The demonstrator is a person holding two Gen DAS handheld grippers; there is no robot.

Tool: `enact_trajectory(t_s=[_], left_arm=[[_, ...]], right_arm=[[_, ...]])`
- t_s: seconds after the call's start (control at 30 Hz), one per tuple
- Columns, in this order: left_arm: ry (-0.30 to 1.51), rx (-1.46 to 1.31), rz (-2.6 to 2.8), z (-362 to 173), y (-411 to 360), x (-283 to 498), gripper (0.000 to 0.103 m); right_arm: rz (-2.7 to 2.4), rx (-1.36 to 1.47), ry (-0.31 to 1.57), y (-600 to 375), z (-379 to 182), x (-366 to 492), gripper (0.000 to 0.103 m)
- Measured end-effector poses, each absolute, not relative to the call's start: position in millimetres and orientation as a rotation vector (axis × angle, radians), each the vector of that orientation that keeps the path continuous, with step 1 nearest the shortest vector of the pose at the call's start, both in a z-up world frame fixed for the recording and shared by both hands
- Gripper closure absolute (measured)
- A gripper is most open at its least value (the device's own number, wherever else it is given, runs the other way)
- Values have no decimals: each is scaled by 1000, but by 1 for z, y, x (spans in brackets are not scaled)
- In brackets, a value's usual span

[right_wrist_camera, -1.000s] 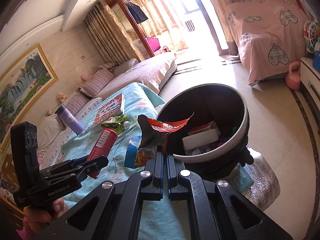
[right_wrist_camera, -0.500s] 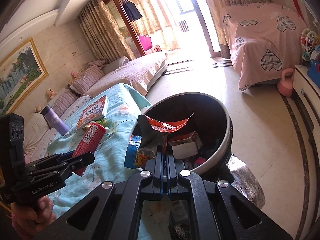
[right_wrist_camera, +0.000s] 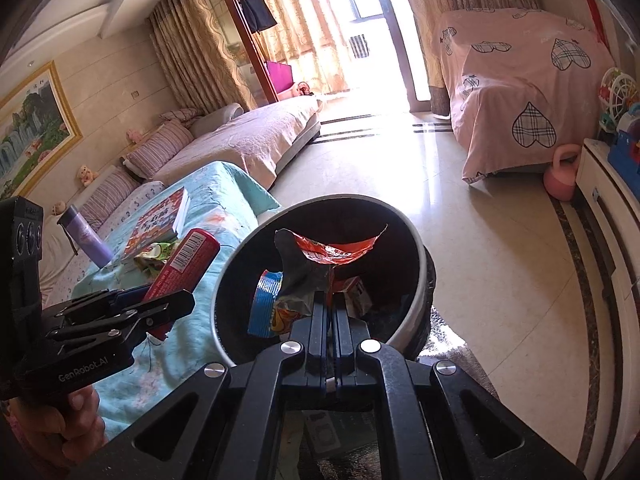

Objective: Collect trash
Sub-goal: 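Carry the red can and snack wrapper over the bin and open both tools, then withdraw both open tools from the bin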

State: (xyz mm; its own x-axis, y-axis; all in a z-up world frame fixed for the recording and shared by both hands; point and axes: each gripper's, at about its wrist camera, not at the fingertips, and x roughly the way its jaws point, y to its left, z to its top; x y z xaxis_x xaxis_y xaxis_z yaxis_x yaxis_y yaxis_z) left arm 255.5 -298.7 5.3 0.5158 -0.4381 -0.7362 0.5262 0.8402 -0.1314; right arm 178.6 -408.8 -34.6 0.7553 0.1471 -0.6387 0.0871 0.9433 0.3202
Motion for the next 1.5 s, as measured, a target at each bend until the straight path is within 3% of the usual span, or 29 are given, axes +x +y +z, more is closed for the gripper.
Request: enact_trajectory(t_s=[0.37, 0.4, 0.43, 0.47, 0.5, 0.57, 0.6, 0.73, 1.2, 1.5], left_arm=[[898, 84, -592, -4, -305, 273, 67], [902, 84, -589, -4, -305, 274, 66], [908, 83, -585, -5, -304, 274, 58], [908, 74, -582, -5, -302, 274, 47], [902, 65, -581, -3, -301, 272, 43], [890, 52, -581, -1, -296, 269, 41], [889, 45, -580, -1, -292, 267, 41], [879, 13, -569, 3, -274, 259, 41], [799, -119, -440, 15, -164, 197, 35], [740, -140, -333, 6, -102, 145, 32]], right_arm=[[36, 329, 765, -414, -42, 201, 96], [36, 330, 767, -415, -44, 202, 95], [36, 332, 771, -416, -45, 204, 95], [35, 336, 777, -418, -47, 206, 91], [32, 345, 782, -420, -48, 206, 78], [37, 376, 779, -422, -50, 205, 56], [38, 386, 770, -423, -49, 202, 52], [47, 413, 749, -421, -45, 192, 50], [117, 429, 589, -364, 0, 135, 6], [121, 381, 520, -305, 0, 90, 1]])
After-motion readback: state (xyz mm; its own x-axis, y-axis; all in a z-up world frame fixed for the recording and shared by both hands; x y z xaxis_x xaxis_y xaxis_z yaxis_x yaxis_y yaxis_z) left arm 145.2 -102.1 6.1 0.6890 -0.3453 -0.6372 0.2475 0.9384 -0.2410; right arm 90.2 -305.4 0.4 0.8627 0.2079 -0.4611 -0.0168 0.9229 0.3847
